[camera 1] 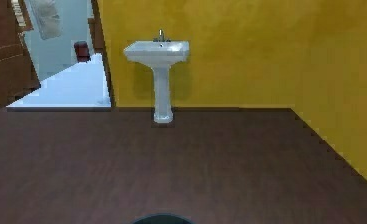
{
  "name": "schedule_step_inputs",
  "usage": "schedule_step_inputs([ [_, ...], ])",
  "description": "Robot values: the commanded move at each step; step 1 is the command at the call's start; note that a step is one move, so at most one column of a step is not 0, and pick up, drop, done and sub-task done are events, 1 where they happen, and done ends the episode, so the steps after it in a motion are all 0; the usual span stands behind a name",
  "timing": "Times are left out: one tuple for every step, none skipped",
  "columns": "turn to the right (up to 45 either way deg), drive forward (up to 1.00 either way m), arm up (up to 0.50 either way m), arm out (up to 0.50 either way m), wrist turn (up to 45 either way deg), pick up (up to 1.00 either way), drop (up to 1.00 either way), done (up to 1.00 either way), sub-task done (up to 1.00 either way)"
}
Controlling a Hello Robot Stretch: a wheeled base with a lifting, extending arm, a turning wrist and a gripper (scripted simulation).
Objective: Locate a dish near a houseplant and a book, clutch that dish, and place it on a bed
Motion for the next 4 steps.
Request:
schedule_step_inputs([
  [0.0,0.20,0.00,0.00,0.0,0.00,0.00,0.00,0.00],
  [-33.0,0.00,0.00,0.00,0.0,0.00,0.00,0.00,0.00],
  [0.0,1.00,0.00,0.00,0.0,0.00,0.00,0.00,0.00],
  [-3.0,0.00,0.00,0.00,0.0,0.00,0.00,0.00,0.00],
])
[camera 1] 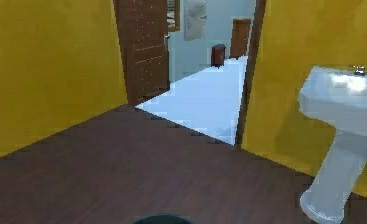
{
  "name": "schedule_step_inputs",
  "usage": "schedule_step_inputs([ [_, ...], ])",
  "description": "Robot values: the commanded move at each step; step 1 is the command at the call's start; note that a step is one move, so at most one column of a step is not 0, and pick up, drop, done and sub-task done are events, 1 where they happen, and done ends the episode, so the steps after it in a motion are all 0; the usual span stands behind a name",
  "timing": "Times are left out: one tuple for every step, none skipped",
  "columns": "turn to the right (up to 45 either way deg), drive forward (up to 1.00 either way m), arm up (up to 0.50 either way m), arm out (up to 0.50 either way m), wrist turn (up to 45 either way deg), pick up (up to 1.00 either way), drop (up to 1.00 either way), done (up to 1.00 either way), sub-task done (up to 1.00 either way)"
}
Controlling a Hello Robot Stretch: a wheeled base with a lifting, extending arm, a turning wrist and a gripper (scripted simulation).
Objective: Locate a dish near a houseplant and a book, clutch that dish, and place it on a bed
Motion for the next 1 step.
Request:
schedule_step_inputs([
  [0.0,1.00,0.00,0.00,0.0,0.00,0.00,0.00,0.00],
])
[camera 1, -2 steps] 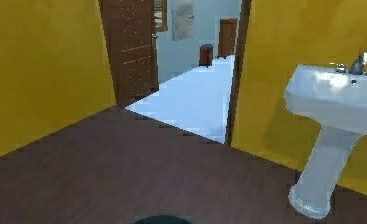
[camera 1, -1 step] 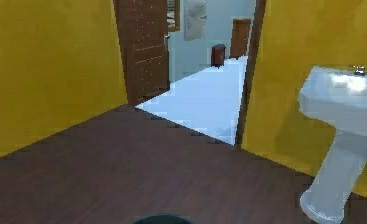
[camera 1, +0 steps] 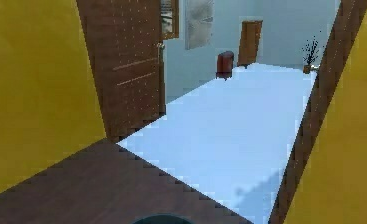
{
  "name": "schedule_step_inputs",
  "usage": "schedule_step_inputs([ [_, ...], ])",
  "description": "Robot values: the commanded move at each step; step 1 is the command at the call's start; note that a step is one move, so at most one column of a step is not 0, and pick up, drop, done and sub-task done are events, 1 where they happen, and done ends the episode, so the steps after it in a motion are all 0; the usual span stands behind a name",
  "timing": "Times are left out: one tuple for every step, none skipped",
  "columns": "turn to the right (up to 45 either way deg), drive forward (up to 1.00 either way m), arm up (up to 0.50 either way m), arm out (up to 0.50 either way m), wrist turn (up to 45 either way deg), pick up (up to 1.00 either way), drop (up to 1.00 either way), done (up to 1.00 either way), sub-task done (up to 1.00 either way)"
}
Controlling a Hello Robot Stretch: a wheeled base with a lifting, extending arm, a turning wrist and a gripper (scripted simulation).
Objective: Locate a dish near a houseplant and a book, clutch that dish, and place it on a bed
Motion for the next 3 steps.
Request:
schedule_step_inputs([
  [0.0,0.90,0.00,0.00,0.0,0.00,0.00,0.00,0.00],
  [12.0,0.00,0.00,0.00,0.0,0.00,0.00,0.00,0.00],
  [0.0,1.00,0.00,0.00,0.0,0.00,0.00,0.00,0.00],
])
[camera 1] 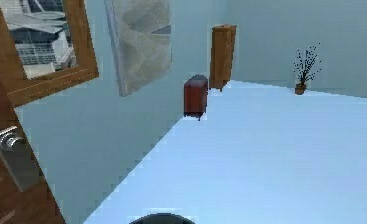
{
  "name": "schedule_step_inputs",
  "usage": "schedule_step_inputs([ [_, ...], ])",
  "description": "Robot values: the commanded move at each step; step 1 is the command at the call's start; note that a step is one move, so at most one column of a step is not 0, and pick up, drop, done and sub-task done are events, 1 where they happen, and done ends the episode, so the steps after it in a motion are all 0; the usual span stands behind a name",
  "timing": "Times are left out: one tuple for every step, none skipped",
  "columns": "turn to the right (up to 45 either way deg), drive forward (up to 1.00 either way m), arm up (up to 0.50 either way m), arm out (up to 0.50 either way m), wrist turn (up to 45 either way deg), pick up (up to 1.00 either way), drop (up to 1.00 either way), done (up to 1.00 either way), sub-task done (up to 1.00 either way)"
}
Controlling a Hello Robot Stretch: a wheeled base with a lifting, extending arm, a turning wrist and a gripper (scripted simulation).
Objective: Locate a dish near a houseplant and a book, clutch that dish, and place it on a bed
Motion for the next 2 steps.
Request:
schedule_step_inputs([
  [18.0,0.00,0.00,0.00,0.0,0.00,0.00,0.00,0.00],
  [0.0,0.10,0.00,0.00,0.0,0.00,0.00,0.00,0.00],
])
